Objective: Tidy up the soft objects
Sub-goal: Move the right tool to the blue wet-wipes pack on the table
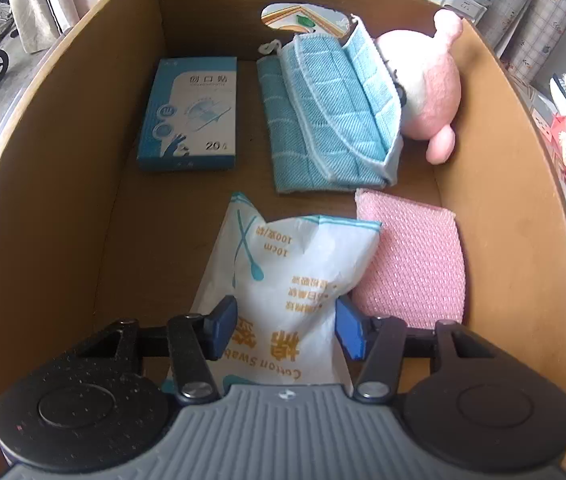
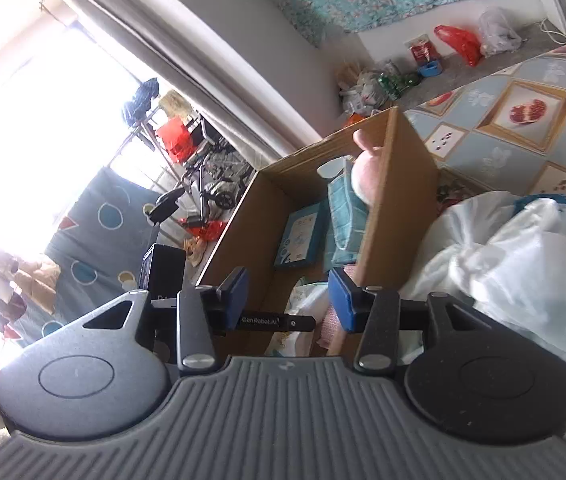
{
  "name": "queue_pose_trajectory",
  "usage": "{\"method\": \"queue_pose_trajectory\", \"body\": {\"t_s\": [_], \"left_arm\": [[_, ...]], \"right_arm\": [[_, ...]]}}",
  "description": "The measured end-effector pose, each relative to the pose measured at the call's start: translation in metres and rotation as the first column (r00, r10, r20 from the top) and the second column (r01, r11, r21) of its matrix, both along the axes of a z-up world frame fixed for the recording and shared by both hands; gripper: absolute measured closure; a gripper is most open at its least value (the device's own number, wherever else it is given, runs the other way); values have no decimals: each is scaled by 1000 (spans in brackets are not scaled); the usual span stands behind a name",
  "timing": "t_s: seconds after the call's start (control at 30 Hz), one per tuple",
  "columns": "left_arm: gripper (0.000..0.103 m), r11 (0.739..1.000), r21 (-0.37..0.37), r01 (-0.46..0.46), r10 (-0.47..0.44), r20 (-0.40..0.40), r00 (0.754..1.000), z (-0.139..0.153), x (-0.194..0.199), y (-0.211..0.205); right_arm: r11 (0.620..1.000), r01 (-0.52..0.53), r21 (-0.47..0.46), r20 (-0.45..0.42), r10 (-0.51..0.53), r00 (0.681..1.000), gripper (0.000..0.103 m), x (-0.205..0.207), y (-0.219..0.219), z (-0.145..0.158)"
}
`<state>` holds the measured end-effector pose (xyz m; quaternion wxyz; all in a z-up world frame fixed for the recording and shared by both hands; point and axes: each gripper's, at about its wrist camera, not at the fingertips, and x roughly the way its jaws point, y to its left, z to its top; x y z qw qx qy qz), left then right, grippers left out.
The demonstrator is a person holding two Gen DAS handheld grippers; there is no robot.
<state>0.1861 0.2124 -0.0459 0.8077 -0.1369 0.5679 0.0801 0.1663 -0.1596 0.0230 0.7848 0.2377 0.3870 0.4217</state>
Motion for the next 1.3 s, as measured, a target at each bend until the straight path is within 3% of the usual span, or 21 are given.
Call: {"method": "queue_pose_trajectory", "body": {"t_s": [0.43,0.53,0.6,0.8,0.87,1.03,1.13,1.3], "left_arm": [[50,998,-24,-60,61,34,998,2,29,-6],[40,998,-30,-58,60,54,997,5,27,-6],[26,998,-42,-45,48,75,996,9,25,-7],[15,1000,-19,-18,21,164,986,35,11,-19],[12,1000,-17,-1,5,207,978,48,3,-25],[6,998,41,46,-58,361,931,84,-40,-52],[2,991,21,130,-125,453,883,104,-70,-74],[2,970,-39,239,-168,605,779,117,-108,-118]], "right_arm": [[999,42,27,-37,-41,998,57,-2,-21,-21],[998,55,24,-38,-54,998,52,-3,-25,-23],[998,63,24,-35,-62,997,50,-4,-29,-25],[994,109,21,0,-109,994,38,-17,-45,-30],[991,135,19,20,-136,991,28,-27,-53,-32],[970,241,-2,92,-240,966,15,-69,-78,-45],[944,330,-19,142,-324,935,15,-97,-97,-54],[887,460,-24,210,-446,870,14,-127,-136,-61]]}}
